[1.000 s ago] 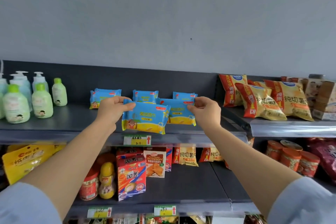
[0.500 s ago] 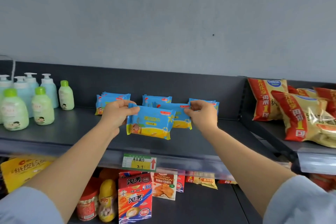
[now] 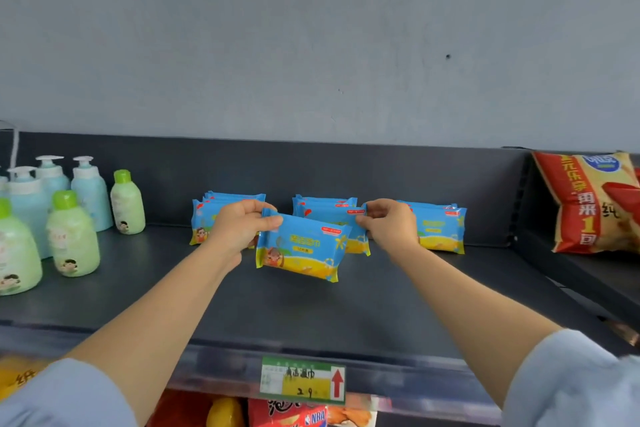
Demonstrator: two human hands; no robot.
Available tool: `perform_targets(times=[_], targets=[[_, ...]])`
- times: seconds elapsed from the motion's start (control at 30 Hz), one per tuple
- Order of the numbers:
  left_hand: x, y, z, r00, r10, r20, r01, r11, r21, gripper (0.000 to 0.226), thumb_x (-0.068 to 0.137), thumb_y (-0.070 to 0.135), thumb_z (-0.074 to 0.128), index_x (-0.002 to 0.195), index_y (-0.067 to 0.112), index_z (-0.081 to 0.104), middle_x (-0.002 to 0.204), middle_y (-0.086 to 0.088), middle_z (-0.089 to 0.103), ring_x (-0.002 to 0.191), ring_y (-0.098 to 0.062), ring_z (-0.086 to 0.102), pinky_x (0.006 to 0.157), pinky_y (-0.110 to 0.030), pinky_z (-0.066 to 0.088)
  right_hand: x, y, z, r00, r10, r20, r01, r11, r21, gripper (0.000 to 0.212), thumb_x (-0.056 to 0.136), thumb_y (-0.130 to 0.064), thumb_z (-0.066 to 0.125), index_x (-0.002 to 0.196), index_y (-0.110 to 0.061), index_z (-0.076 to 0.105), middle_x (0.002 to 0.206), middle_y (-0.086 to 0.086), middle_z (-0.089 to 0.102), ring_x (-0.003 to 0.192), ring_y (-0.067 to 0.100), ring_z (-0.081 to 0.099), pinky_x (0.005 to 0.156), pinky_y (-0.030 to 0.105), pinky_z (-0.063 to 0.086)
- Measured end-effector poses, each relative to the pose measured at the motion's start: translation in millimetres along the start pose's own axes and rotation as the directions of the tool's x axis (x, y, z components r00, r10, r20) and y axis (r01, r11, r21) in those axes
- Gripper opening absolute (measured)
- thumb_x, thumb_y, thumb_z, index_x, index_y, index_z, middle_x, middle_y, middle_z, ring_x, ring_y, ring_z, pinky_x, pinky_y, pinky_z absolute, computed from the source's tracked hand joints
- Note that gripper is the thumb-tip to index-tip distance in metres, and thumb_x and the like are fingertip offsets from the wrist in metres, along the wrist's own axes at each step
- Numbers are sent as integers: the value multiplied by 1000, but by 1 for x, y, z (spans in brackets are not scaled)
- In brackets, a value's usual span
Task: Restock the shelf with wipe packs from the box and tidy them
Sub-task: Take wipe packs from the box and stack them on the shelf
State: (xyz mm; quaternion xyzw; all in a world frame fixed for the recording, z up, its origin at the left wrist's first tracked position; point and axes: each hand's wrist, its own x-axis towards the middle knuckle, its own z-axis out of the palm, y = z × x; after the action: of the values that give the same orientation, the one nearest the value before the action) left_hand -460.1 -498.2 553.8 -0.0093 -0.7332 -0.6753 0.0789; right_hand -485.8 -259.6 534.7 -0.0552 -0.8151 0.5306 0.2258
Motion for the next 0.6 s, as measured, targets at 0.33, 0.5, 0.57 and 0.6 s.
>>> perform_targets(times=[0.33,0.5,0.57,0.6], targets=[[42,-8,-4,999,-1,49,-1,999,37,16,82,-1,70,86,14,66,82,-7,70,89,-18,69,85,-38,55,41,18,37,996,88,16,-88,996,11,33,80,-13,77,112,-10,68,103,2,71,90,20,69,82,42,58],[55,-15,-4,998,-16,55,13,999,46,15,82,0,71,89,12,66,84,-5,71,89,-18,69,83,-36,55,46,19,47,994,102,37,-102,995,-12,35,81,-14,76,114,-10,67,106,4,70,89,19,69,82,40,59],[58,-16,-3,998,-18,59,16,999,44,14,82,0,70,88,12,66,82,-5,70,87,-18,69,81,-35,55,47,19,49,995,97,39,-96,995,-30,34,82,-16,75,114,-10,66,106,4,70,88,19,69,81,40,59],[59,-17,-3,998,-19,61,16,999,41,14,82,0,70,88,12,66,81,-5,70,86,-17,68,79,-33,56,48,19,50,995,91,36,-90,995,-36,34,83,-16,75,115,-10,65,106,4,70,88,19,69,81,40,59]])
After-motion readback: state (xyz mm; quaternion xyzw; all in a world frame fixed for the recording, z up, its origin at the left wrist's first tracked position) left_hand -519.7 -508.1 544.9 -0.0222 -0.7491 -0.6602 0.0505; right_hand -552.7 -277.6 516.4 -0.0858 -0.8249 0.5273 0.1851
